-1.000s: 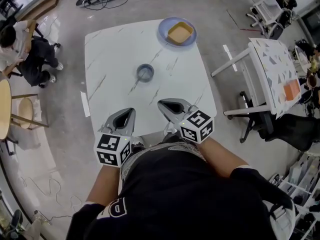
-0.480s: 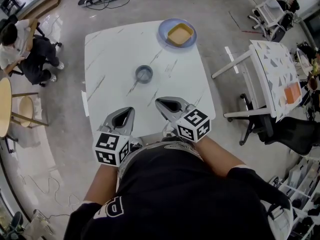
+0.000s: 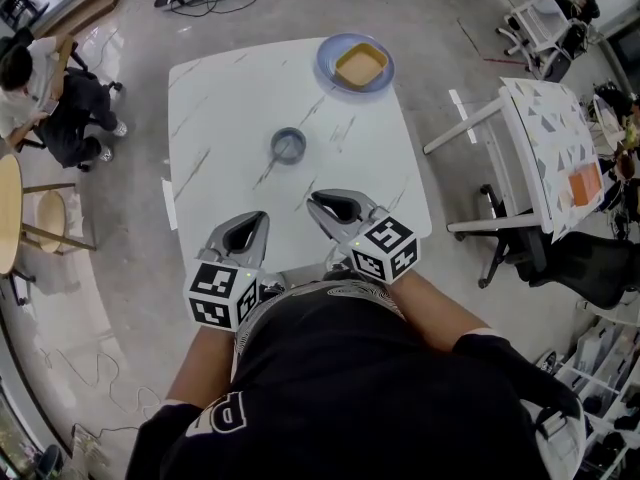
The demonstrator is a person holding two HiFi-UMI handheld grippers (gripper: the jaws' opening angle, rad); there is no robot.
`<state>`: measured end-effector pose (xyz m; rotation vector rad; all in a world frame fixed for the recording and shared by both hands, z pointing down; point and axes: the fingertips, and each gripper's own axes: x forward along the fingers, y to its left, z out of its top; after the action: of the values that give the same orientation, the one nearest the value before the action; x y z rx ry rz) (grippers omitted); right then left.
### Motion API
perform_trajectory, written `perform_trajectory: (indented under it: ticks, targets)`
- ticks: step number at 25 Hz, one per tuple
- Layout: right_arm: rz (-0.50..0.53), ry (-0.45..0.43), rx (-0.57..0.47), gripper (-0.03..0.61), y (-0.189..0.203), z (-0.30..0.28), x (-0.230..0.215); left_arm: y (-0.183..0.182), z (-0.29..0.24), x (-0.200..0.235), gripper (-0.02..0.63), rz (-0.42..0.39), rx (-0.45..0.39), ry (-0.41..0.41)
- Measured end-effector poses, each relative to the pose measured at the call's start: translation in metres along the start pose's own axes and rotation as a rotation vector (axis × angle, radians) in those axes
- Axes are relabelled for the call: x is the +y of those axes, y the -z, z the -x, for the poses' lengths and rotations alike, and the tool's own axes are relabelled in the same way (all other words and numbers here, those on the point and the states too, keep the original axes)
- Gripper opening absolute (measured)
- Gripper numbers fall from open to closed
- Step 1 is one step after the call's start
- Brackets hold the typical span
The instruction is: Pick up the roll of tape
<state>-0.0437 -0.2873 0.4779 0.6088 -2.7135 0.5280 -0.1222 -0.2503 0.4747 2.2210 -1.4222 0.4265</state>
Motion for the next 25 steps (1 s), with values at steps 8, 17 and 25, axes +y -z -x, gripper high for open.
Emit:
perform_trajectory:
  ticks: [8, 17, 25]
  targets:
    - [0.018, -0.013, 0.017, 0.041, 0.001, -0.006, 0.001, 0.001, 0.001, 0.005, 0.058, -0.001, 0.002, -0.011]
    - [0.142, 0.002, 0.100, 0.040, 0.012, -0.017, 0.000, 0.007, 0.003, 0.011, 0.058, 0.027, 0.009, -0.025]
    - [0.316, 0.011, 0.229, 0.040, 0.029, -0.041, -0.016, 0.022, 0.005, 0.019, 0.058, 0.061, 0.036, -0.049]
